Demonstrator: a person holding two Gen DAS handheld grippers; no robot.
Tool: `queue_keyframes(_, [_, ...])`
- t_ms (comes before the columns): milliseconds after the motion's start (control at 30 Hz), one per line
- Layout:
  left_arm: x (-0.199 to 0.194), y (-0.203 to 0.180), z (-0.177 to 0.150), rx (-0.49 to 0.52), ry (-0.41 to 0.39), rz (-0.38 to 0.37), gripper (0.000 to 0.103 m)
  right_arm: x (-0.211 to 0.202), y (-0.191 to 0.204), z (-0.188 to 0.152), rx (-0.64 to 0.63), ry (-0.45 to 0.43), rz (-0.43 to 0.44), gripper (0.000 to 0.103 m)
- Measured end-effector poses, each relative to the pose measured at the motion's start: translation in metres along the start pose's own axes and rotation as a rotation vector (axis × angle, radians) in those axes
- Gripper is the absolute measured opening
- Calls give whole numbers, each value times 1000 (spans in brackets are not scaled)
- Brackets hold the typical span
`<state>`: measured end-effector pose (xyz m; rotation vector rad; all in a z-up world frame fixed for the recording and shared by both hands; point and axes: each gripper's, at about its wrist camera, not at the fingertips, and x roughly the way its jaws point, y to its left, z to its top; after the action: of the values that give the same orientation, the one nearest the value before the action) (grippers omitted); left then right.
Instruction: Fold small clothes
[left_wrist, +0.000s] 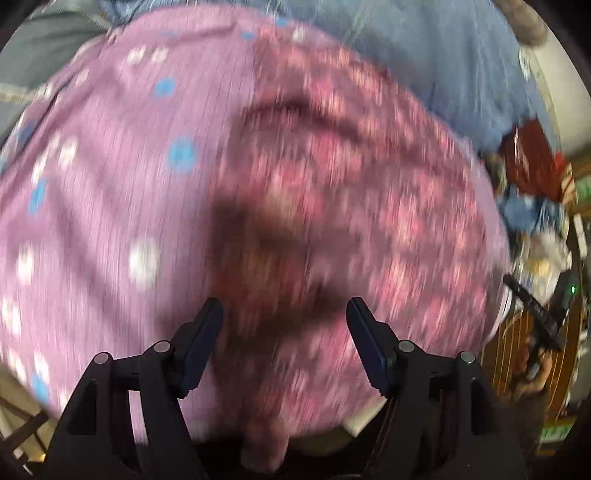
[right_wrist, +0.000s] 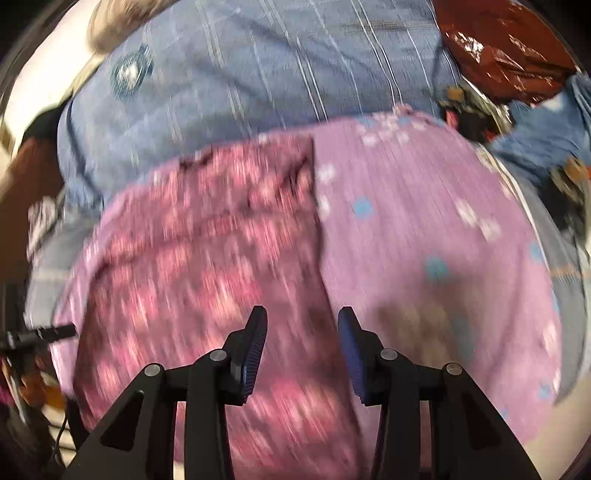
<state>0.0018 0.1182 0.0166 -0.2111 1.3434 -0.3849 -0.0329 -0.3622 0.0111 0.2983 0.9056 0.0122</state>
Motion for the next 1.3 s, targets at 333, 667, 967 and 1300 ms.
queue_keyframes(333, [27, 17, -91, 45, 171, 55, 69, -5, -25, -97, -6, 179, 71, 50])
queue_keyframes(667, [48, -1, -101, 143, 174, 91, 17, 21, 1, -133, -204, 342, 59, 8])
queue_keyframes(967, [11, -11, -92, 158, 82, -161, 6, -37, 7, -111, -208, 101, 298, 4])
queue_keyframes(1300, [-26, 5, -1, -31, -115, -379, 6, -41, 3, -23, 17, -133, 444, 4])
